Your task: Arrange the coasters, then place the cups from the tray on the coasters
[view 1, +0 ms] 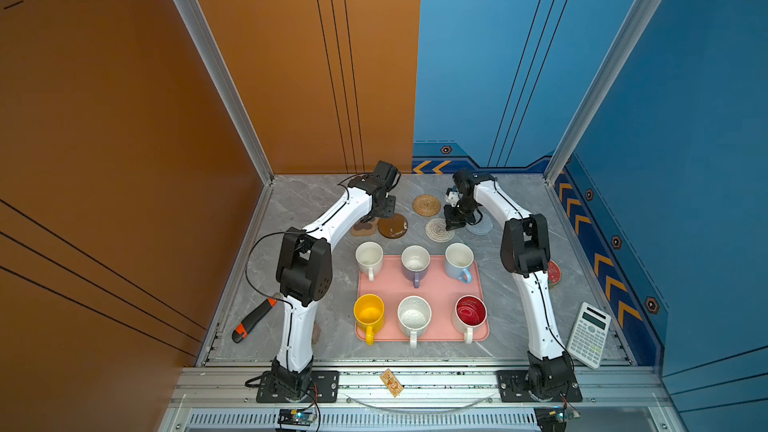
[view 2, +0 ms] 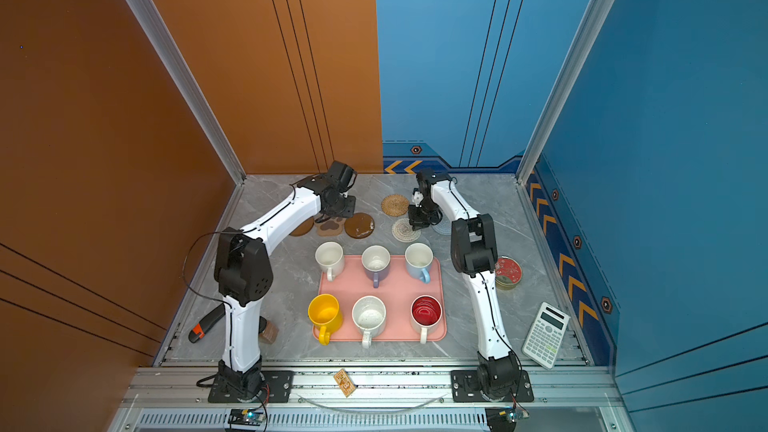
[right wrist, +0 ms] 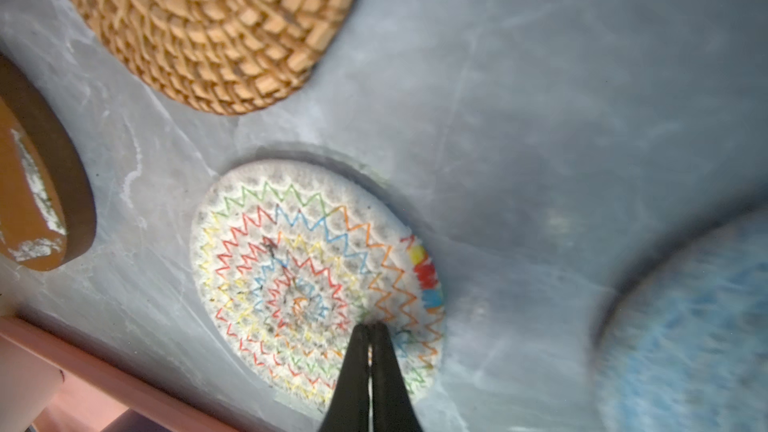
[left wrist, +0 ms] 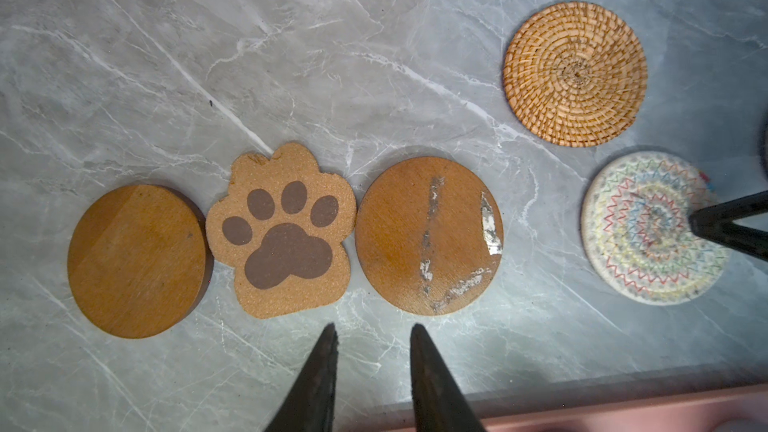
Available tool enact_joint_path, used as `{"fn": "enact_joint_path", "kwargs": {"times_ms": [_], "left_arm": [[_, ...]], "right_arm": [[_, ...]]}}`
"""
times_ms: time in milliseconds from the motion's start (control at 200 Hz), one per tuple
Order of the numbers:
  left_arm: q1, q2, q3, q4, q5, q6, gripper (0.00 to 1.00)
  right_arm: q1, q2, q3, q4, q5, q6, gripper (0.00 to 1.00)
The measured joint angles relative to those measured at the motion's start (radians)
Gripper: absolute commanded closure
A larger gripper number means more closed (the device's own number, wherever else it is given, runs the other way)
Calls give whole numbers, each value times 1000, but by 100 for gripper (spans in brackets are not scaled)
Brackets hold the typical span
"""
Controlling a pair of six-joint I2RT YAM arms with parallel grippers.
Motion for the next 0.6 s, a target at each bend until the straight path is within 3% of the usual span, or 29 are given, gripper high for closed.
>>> {"fn": "enact_joint_path", "kwargs": {"times_ms": [601], "left_arm": [[0, 0, -8, 1, -15, 0, 69]], "right_arm": [[-85, 1, 1, 0, 9, 14, 96]]}}
